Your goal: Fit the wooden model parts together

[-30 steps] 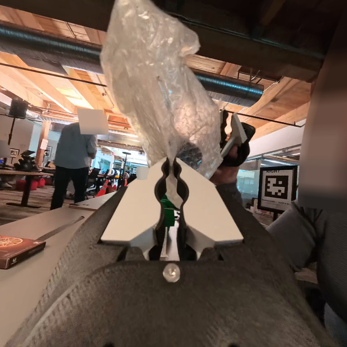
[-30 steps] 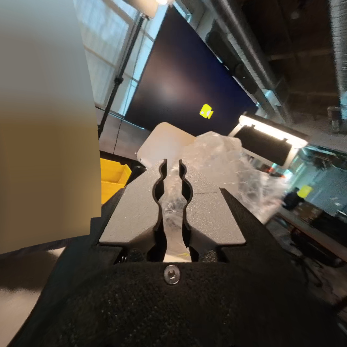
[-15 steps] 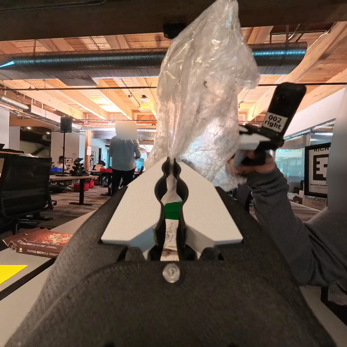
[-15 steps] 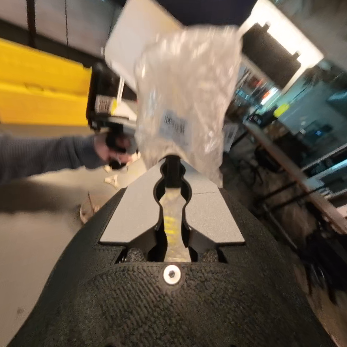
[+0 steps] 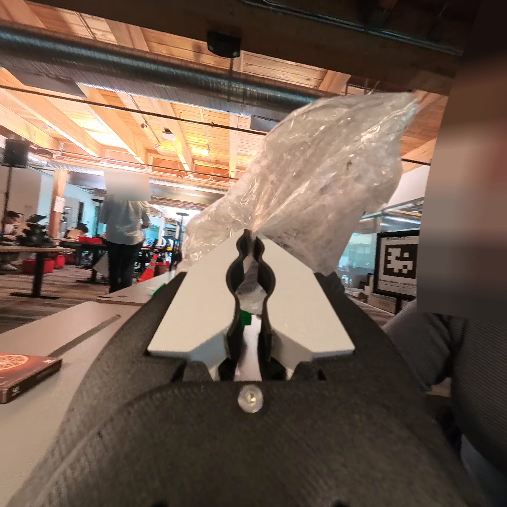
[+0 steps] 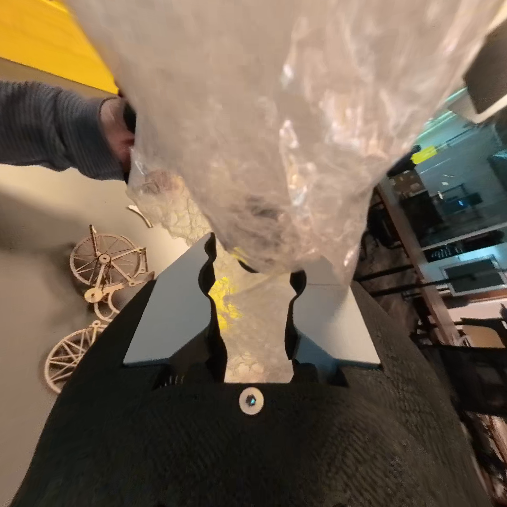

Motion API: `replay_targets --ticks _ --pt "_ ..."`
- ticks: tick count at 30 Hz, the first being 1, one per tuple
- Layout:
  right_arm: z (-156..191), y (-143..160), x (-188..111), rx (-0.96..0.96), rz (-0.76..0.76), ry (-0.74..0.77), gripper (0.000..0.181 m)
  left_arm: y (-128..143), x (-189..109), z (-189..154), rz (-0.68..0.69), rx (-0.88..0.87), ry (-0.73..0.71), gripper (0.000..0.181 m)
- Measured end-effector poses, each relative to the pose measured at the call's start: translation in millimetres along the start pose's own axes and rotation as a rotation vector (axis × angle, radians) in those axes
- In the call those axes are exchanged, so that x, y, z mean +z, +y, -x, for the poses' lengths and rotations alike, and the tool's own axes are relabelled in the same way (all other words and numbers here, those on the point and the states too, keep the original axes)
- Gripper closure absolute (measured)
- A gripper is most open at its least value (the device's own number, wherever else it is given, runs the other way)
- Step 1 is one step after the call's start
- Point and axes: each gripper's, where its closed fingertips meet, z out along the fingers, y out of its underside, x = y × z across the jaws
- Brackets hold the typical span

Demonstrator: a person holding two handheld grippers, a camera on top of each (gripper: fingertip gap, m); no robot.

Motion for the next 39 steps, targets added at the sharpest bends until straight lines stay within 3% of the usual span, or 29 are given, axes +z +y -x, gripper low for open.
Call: replay_targets --ticks 3,7,11,14,20,26,32,36,39 --pt "5.2 6.2 6.2 0.028 0.027 -0.043 0.134 3.4 4.6 -0.4 0.01 -0.045 0.008 0.181" --pt "-3.0 10.6 -2.2 0.087 -0.017 -0.065 0.134 -6.3 0.0 22.9 -0.042 -0.066 -0.158 0.181" --pt "-18.9 -15.3 -36.9 0.096 -0.319 -0.053 0.135 -35.3 -16.4 35.6 -0.175 -0.058 -0.298 0.18" --pt "-35.9 -33.7 -71.1 0.044 -0.562 0.054 0.136 -53.0 -24.4 33.3 -0.228 -0.027 -0.342 0.18" --pt "-47.6 -44.8 -108.2 0.07 -0.79 0.099 0.136 -63.0 -30.6 33.3 -0.259 -0.019 -0.375 0.18" --pt "-59.1 -32.4 -119.7 0.151 -0.816 0.078 0.136 -49.1 -31.6 51.6 -0.23 -0.125 -0.477 0.18" --pt "-71.0 0.9 -140.5 0.127 -0.731 0.042 0.136 -33.7 3.4 25.3 -0.143 -0.06 -0.278 0.18" --pt "-84.5 27.4 -158.3 0.14 -0.717 0.009 0.136 -24.2 25.5 45.6 -0.051 0.012 -0.367 0.18" --pt "-100.1 50.0 -165.1 0.182 -0.694 0.018 0.135 -7.9 31.6 82.8 0.135 0.134 -0.506 0.18"
